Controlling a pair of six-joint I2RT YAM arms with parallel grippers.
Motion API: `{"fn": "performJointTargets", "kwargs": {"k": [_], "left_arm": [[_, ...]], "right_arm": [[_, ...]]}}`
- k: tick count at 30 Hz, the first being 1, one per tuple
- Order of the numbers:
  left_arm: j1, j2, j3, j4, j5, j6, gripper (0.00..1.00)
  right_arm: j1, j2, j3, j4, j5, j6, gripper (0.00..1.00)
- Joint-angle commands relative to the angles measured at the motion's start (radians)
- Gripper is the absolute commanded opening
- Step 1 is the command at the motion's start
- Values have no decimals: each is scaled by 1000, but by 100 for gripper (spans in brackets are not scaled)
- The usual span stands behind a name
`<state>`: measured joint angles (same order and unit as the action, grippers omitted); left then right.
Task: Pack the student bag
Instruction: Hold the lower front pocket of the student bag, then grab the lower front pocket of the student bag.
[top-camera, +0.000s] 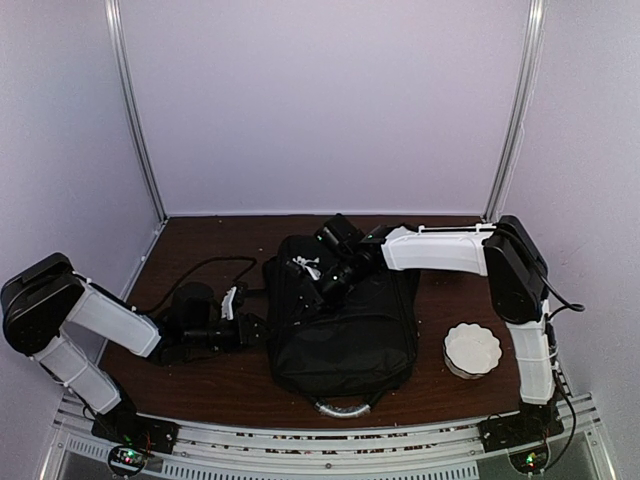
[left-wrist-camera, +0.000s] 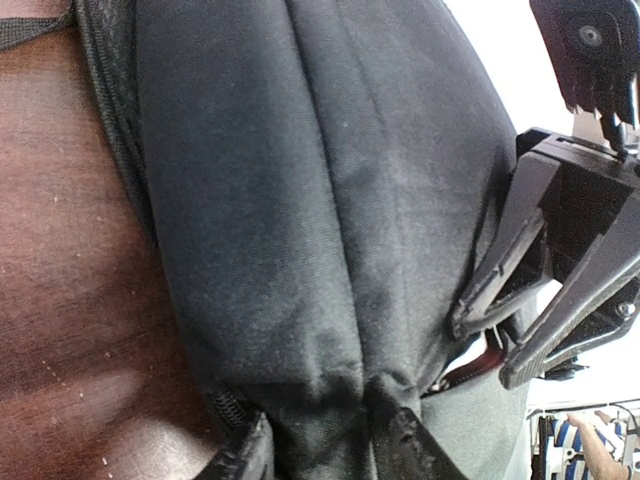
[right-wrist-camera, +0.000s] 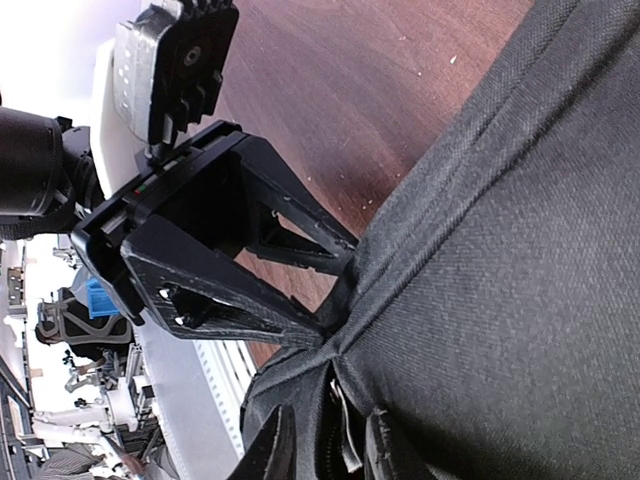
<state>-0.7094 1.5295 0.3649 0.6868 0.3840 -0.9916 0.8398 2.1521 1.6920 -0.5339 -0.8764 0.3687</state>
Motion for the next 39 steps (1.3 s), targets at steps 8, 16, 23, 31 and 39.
{"fn": "performJointTargets", "kwargs": {"k": [8,16,23,31,39], "left_arm": [[-5,-15,13,129,121,20,48],[-34,102,65,199,210,-26,47],[-48,132,56,221,207,-41,47],[-58,156,68,226,207,-43,44],[-65,157,67,238,203,-43,43]], "right_arm": [[13,-219,-137,-40,226,-162,28],[51,-191,-146,-74,279,-180,24],[48,-210,-177,-96,291,-163,38],[16,-206,-207,-84,252,-115,42],[14,-109,-168,-68,109,-92,37]]}}
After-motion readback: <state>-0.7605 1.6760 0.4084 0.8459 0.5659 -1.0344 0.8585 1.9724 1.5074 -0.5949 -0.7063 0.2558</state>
